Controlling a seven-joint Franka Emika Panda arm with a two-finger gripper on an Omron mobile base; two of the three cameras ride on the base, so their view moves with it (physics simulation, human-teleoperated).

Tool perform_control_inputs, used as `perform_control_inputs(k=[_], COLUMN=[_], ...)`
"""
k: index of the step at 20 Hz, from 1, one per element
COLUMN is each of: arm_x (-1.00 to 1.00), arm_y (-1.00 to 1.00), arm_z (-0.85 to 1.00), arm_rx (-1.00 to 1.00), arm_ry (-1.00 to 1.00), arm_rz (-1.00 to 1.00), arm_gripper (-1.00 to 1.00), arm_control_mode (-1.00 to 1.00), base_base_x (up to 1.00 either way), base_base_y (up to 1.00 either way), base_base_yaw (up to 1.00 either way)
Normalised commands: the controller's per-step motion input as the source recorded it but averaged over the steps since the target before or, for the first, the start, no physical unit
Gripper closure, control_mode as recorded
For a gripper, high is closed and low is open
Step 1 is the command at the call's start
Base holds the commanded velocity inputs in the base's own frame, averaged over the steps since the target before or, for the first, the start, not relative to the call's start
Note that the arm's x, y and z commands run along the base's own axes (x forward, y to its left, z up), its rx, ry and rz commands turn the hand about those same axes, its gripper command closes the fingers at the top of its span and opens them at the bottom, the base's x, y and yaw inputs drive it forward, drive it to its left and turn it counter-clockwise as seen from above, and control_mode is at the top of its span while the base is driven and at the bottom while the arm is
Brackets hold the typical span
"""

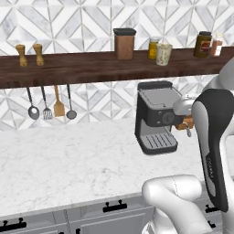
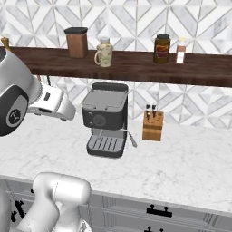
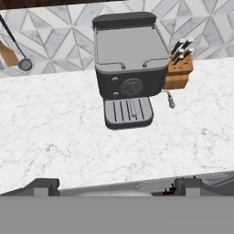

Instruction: Gather all objects into one cabinet and sort the glasses and bowls to opposite sides.

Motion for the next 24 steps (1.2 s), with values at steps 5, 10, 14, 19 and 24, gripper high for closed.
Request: perform_control_inputs(k=[5, 10, 14, 19, 24], arm_x=[0.02, 0.0, 0.0, 0.17, 0.19], arm_y=[0.0, 0.18, 0.32, 0.02, -0.01], arm_z=[0.0, 0.14, 0.43, 0.4, 0.15], arm_rx=[0.0, 0.0, 0.0, 0.0, 0.0], arm_ry=[0.0, -0.13, -0.28, -0.22, -0.22], arm_rz=[-0.01, -0.03, 0.0, -0.02, 0.0], arm_gripper=[-1.0, -1.0, -1.0, -1.0, -1.0], arm_control_mode=[-1.0, -1.0, -1.0, -1.0, -1.0], base_base_x=[0.23, 0.0, 0.0, 0.0, 0.0], base_base_y=[0.08, 0.0, 0.0, 0.0, 0.0], base_base_yaw=[-0.03, 0.0, 0.0, 0.0, 0.0])
